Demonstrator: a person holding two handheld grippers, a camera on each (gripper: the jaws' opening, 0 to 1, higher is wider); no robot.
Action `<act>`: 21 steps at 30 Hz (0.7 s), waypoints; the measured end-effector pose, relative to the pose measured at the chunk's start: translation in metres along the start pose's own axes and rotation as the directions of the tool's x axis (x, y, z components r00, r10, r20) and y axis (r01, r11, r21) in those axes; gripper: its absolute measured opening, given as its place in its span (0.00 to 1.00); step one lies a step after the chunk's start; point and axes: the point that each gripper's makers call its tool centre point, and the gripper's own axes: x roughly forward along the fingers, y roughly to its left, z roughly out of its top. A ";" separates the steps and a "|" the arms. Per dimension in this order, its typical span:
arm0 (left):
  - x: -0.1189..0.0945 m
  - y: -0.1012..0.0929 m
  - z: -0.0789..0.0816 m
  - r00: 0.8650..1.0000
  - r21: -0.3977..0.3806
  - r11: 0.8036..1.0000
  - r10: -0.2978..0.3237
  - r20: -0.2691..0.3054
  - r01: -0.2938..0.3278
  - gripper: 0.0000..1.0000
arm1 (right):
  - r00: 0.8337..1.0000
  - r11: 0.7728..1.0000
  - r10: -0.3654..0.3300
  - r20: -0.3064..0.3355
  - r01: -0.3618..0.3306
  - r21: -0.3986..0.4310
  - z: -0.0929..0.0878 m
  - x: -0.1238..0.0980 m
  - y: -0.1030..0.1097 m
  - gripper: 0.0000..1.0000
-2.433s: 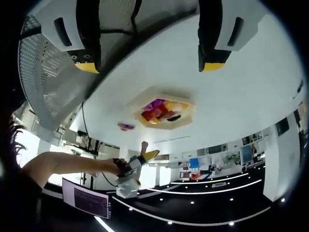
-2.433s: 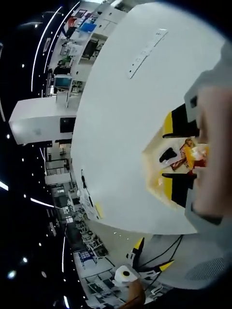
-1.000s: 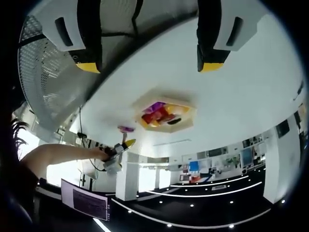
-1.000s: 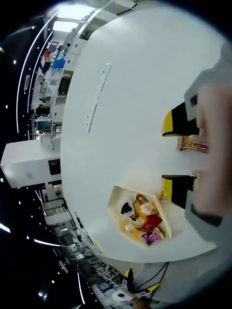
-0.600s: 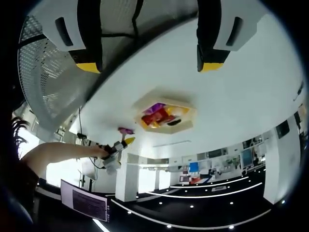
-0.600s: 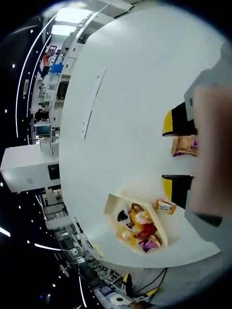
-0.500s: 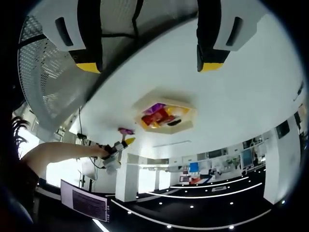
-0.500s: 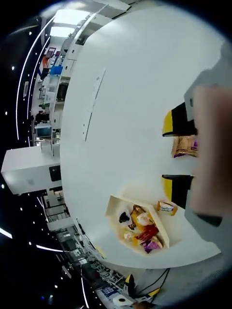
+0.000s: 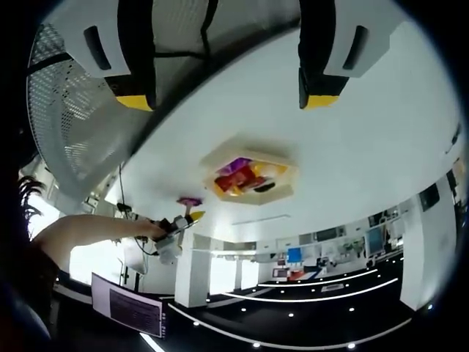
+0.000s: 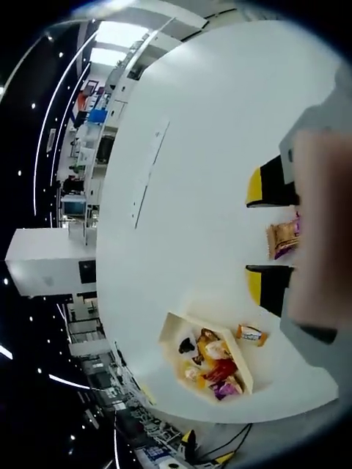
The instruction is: Place the target food into the container with the food tongs after gripping and lifting it, then release it inside without dropping or visibly crushing the food.
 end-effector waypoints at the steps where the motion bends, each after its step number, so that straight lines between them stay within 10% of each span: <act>1: 0.000 0.000 0.000 1.000 0.000 1.000 0.000 0.000 0.000 0.77 | 1.000 1.000 -0.003 -0.001 0.003 -0.002 -0.001 0.000 -0.001 0.30; 21: 0.000 0.000 0.000 1.000 -0.001 1.000 0.000 -0.001 0.000 0.76 | 0.999 0.997 0.000 -0.042 -0.003 -0.074 -0.017 0.005 -0.013 0.31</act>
